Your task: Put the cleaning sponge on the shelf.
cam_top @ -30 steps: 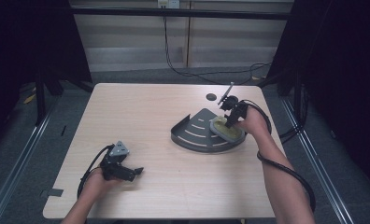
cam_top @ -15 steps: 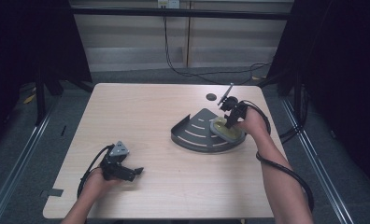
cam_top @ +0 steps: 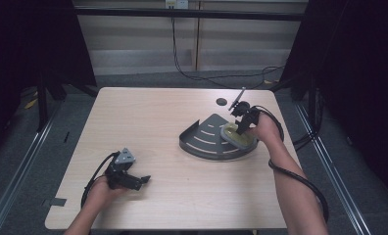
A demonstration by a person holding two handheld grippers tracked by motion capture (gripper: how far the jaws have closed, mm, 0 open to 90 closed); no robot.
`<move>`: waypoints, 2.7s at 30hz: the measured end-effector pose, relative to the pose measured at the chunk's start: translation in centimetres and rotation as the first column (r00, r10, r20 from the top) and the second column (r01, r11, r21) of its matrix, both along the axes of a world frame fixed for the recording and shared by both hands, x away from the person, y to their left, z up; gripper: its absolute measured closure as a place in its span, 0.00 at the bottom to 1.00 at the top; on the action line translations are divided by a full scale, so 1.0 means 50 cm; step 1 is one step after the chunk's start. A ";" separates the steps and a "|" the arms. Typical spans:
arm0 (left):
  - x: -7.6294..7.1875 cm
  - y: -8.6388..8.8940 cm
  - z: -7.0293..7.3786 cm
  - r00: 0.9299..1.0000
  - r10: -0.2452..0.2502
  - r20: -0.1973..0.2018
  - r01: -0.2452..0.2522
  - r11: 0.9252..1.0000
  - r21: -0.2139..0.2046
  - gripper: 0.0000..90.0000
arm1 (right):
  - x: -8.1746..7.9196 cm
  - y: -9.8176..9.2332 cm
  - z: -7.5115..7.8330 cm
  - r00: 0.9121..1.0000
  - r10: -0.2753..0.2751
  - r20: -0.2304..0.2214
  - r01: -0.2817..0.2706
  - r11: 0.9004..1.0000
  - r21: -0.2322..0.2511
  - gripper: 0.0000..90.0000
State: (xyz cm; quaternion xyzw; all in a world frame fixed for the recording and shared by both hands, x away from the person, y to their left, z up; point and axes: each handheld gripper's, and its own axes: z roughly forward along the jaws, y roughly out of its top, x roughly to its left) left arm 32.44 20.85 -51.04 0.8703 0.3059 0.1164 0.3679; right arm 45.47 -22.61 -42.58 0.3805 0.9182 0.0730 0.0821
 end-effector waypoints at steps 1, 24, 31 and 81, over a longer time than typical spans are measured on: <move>0.000 0.000 0.000 1.000 0.000 0.000 0.000 1.000 0.000 0.05 | 0.000 0.000 0.000 1.000 0.000 0.002 0.000 1.000 0.002 0.79; 0.000 0.000 0.000 1.000 0.001 -0.002 -0.001 1.000 0.000 0.05 | 0.002 -0.006 0.007 0.998 -0.052 0.025 0.052 0.998 0.035 0.53; 0.000 0.000 0.000 1.000 0.001 -0.002 -0.001 1.000 0.000 0.05 | 0.002 0.003 0.012 0.997 -0.067 0.031 0.065 0.995 0.071 0.33; 0.000 0.002 0.001 1.000 -0.005 0.003 0.005 1.000 0.014 0.05 | -0.214 -0.086 0.031 0.990 -0.015 0.140 -0.021 0.966 0.257 0.17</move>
